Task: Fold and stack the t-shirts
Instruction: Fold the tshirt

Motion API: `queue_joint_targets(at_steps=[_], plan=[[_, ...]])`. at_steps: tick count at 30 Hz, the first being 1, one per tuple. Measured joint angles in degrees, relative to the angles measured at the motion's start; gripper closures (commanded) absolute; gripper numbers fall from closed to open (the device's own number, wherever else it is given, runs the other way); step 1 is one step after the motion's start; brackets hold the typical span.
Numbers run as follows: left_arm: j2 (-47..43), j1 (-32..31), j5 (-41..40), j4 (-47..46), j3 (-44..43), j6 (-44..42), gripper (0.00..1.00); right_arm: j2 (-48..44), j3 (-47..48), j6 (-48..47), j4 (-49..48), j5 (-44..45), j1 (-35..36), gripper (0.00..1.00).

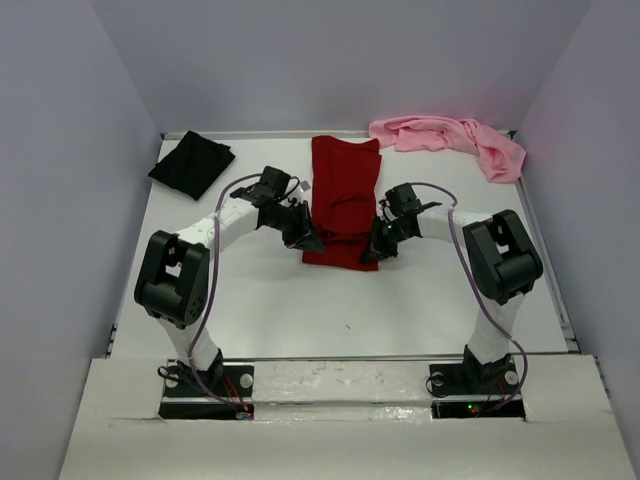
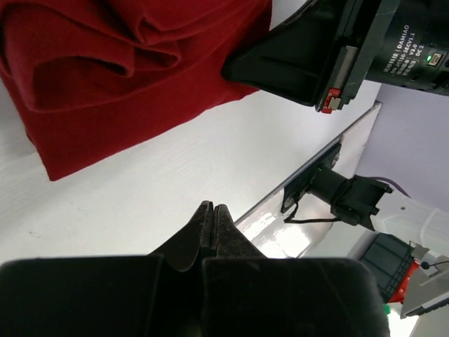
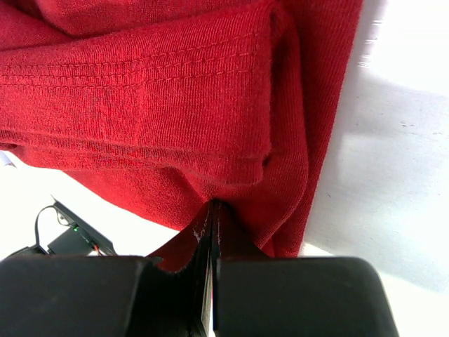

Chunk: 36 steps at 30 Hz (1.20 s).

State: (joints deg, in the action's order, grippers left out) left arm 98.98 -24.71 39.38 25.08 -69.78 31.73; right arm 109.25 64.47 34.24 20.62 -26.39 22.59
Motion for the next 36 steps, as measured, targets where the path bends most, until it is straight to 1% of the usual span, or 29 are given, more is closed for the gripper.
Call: queue_joint_targets(at_steps=[2, 10, 14, 19, 25, 32, 36], plan=[[-0.61, -0.02, 0.50, -1.46, 1.20, 1.11, 1.00, 0.00, 0.00, 0.00, 0.02, 0.02, 0.00, 1.00], [-2.10, -0.42, 0.68, -14.12, 9.49, 9.18, 1.00, 0.00, 0.04, 0.00, 0.09, 0.02, 0.00, 1.00], [-2.10, -1.29, -0.79, -18.25, 10.29, 11.52, 1.00, 0.00, 0.09, -0.02, 0.22, 0.04, 0.00, 1.00], [-0.94, -2.47, -2.01, -22.36, 9.81, 12.28, 1.00, 0.00, 0.11, -0.02, 0.24, 0.04, 0.00, 1.00], [3.85, -4.42, -5.33, -20.92, 6.16, 10.97, 1.00, 0.00, 0.11, -0.02, 0.28, 0.07, 0.00, 1.00], [7.85, -8.96, -12.90, -15.04, -1.14, 4.92, 1.00, 0.00, 0.11, -0.04, 0.31, 0.07, 0.00, 1.00], [8.98, -10.29, -15.78, -13.51, -3.15, 2.62, 1.00, 0.00, 0.11, -0.04, 0.31, 0.09, 0.00, 1.00]])
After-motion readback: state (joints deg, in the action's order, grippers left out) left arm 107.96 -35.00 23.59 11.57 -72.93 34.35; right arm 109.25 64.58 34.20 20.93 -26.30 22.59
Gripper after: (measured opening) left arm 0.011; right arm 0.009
